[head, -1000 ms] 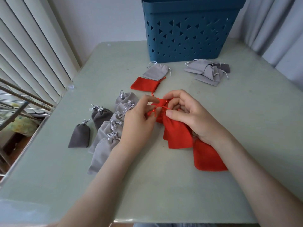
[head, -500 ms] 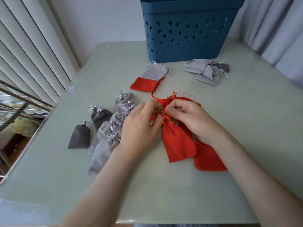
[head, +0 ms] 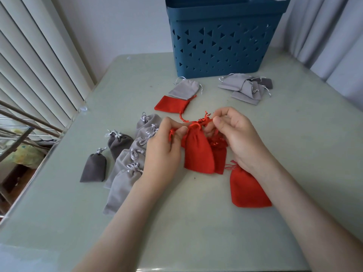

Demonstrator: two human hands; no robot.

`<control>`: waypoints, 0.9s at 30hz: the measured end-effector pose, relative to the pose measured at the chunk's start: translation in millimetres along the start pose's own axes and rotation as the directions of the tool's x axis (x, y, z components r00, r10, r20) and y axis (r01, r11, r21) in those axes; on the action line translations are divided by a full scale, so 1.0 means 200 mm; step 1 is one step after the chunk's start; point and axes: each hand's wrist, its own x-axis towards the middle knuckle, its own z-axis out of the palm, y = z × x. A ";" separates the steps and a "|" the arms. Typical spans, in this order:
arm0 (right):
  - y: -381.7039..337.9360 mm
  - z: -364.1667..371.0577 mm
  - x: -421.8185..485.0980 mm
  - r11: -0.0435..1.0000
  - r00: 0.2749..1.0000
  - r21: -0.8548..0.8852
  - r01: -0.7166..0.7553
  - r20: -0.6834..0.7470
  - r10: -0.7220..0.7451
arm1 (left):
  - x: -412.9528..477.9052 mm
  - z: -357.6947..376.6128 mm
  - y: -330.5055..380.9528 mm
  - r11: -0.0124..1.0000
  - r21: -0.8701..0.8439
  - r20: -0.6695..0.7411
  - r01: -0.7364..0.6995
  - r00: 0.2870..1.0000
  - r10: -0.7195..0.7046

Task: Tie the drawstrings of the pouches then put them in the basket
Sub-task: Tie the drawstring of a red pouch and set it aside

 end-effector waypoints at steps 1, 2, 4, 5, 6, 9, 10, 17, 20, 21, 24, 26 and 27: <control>0.00 -0.01 0.01 0.999 0.999 0.005 0.036 -0.031 -0.035 | 0.00 0.00 0.00 1.000 -0.012 -0.013 0.005 1.000 -0.005; -0.01 -0.02 0.01 0.998 0.996 0.007 0.067 -0.059 -0.067 | 0.01 0.00 0.00 0.999 -0.037 -0.018 0.018 1.000 -0.019; -0.01 -0.04 0.02 0.994 0.989 0.007 0.106 -0.103 -0.104 | 0.01 0.00 -0.01 0.997 -0.056 -0.022 0.045 0.999 -0.046; 0.00 -0.05 0.02 0.994 0.986 -0.013 0.111 -0.121 -0.112 | 0.01 0.00 -0.02 0.999 -0.028 -0.032 0.044 0.998 -0.044; 0.00 -0.05 0.03 0.993 0.983 -0.048 0.110 -0.141 -0.116 | 0.01 0.00 -0.02 0.999 0.007 -0.045 0.039 0.998 -0.039; 0.01 -0.05 0.03 0.985 0.979 -0.154 0.075 -0.176 -0.102 | 0.00 0.00 -0.01 0.998 0.057 -0.076 0.034 0.997 -0.029; 0.01 -0.04 0.03 0.983 0.980 -0.175 0.061 -0.175 -0.092 | 0.00 0.00 -0.01 0.998 0.058 -0.074 0.038 0.997 -0.033; -0.03 -0.05 0.04 0.999 0.980 0.030 -0.014 -0.199 0.020 | -0.01 -0.02 0.03 0.999 -0.044 0.050 0.009 0.999 -0.007; -0.03 -0.05 0.03 1.000 0.975 0.011 0.005 -0.222 -0.002 | 0.00 -0.02 0.03 0.993 -0.101 0.027 0.064 0.998 -0.061; -0.03 -0.05 0.03 1.000 0.977 -0.015 0.005 -0.213 -0.008 | 0.00 -0.02 0.02 0.987 -0.128 0.027 0.095 0.995 -0.093; -0.05 -0.06 0.01 0.996 0.990 -0.088 0.005 -0.141 -0.017 | 0.00 -0.01 0.04 0.962 -0.193 0.059 0.194 0.981 -0.186; -0.08 -0.05 -0.01 0.996 1.000 -0.082 0.024 -0.016 -0.025 | 0.00 0.00 0.05 0.960 -0.192 0.088 0.204 0.978 -0.191; -0.10 -0.03 -0.02 0.995 0.998 -0.096 0.032 0.059 -0.027 | 0.01 0.00 0.06 0.960 -0.197 0.098 0.199 0.978 -0.183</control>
